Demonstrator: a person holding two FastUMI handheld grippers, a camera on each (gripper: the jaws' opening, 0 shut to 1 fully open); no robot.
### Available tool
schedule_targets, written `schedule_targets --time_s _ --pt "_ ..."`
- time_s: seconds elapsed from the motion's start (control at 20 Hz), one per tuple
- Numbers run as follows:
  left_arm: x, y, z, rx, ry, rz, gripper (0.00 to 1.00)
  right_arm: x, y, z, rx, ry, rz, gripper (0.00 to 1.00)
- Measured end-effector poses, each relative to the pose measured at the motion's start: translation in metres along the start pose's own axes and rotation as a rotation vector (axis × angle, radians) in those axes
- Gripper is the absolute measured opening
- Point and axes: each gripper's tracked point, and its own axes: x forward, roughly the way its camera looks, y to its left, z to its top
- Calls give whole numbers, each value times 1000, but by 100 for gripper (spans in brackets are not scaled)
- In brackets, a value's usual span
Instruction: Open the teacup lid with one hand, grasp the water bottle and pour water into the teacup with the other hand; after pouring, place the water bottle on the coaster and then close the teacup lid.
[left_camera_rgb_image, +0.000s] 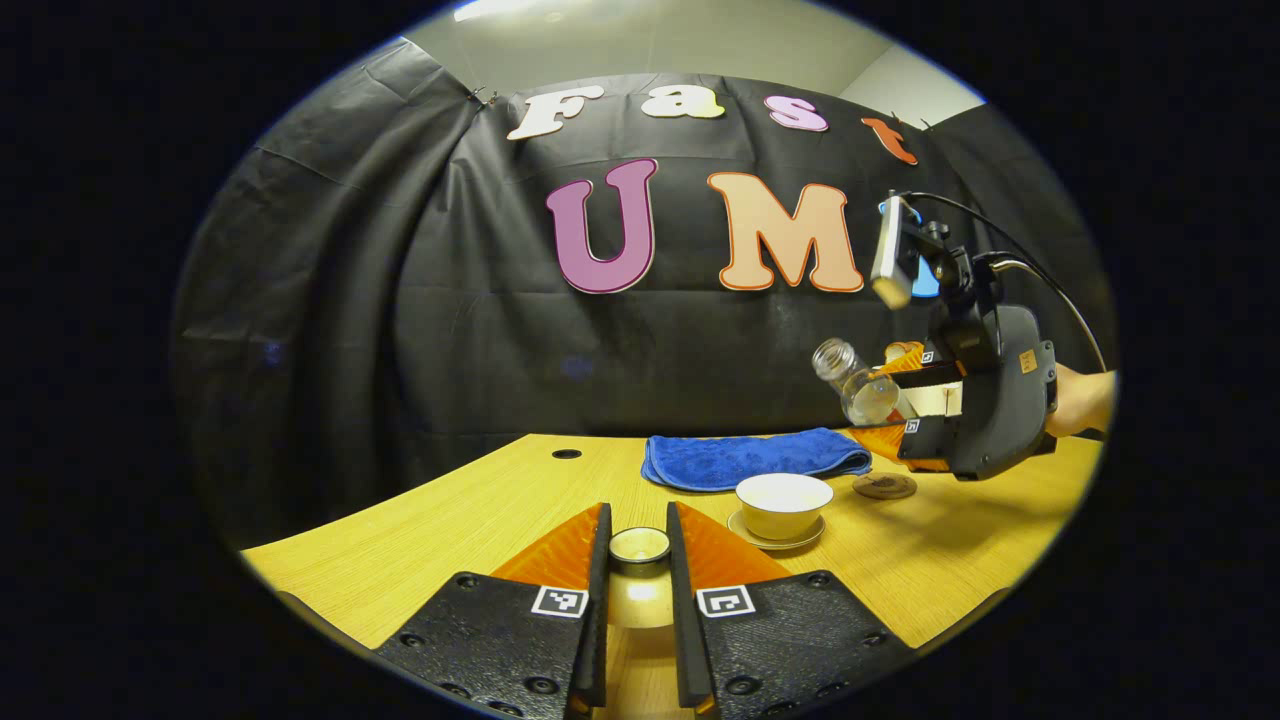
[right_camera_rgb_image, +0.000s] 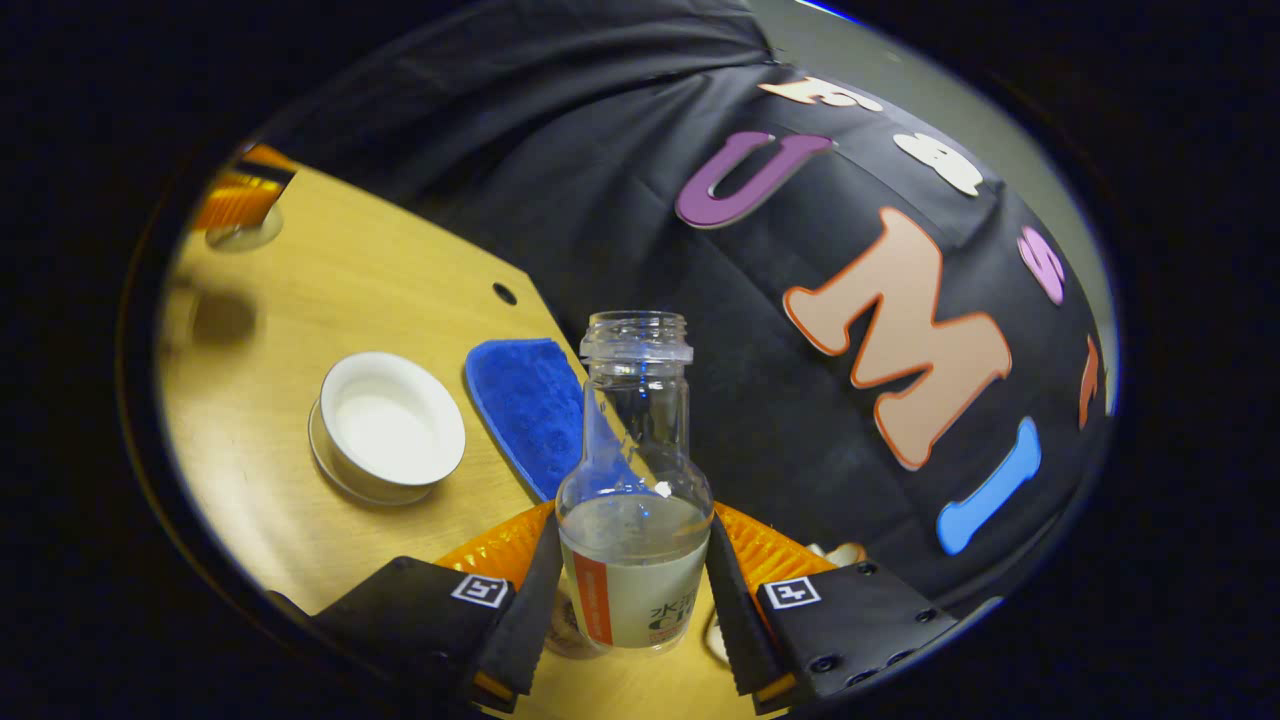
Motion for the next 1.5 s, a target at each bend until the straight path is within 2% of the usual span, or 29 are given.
schedule_targets --time_s 0.05,0.15,0.2,0.25,0.35,0.4,0.55,0.7,0.95,1.3,1.5 --pt "0 0 0 0 0 -1 25 -1 -5 -4 119 -11 -2 74" --pt "0 0 0 0 0 -5 25 2 -16 -15 337 -32 -29 79" --pt "0 0 0 0 0 -5 25 5 -18 -21 425 -42 -41 76" --pt "0 0 0 0 0 -5 25 8 -20 -28 503 -50 -54 79" --pt "0 0 0 1 0 -6 25 16 -23 -38 633 -55 -78 75" --pt "0 0 0 1 0 -6 25 19 -21 -42 683 -52 -84 77" --pt "0 0 -1 0 1 -7 25 27 -22 -47 780 -39 -107 76" --pt "0 0 0 0 2 -6 25 33 -20 -55 836 -21 -117 77" --pt "0 0 -1 0 2 -9 25 31 -20 -56 849 -20 -132 76" --pt "0 0 0 0 1 -9 25 30 -21 -57 844 -55 -165 77" --pt "0 0 -1 0 2 -10 25 31 -22 -56 792 -71 -167 76"
